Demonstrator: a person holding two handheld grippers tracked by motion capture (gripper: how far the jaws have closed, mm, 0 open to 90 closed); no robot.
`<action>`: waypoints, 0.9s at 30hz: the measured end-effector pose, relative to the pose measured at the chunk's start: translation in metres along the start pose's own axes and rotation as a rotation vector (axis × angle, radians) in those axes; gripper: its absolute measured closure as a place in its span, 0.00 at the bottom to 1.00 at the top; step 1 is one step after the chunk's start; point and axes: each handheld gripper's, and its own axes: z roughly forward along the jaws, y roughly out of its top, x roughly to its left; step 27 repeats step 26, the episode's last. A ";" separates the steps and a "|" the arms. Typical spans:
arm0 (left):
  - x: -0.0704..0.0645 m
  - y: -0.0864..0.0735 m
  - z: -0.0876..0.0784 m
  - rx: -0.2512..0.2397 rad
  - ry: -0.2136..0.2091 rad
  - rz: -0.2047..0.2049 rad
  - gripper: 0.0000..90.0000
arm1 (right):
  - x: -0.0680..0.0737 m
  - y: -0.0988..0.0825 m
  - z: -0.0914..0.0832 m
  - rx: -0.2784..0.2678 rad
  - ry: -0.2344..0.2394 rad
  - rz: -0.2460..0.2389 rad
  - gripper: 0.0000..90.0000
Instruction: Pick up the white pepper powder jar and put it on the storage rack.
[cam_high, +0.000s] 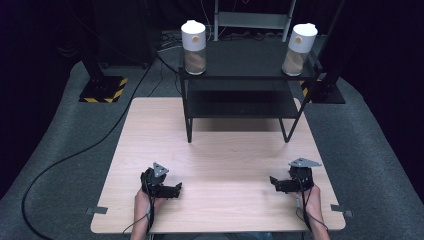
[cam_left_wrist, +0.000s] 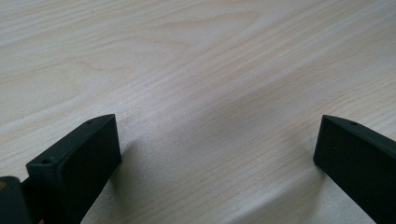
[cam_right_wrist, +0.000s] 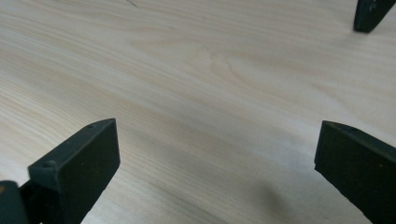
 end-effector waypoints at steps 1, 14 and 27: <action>0.000 0.000 0.000 0.000 0.000 0.000 0.00 | 0.000 -0.003 0.003 0.003 -0.001 0.003 0.00; 0.000 0.000 0.000 0.000 0.000 0.000 0.00 | 0.001 -0.031 0.005 -0.088 -0.009 0.043 0.00; 0.000 0.000 0.000 0.000 0.000 0.000 0.00 | 0.010 -0.027 0.007 -0.067 -0.034 -0.013 0.00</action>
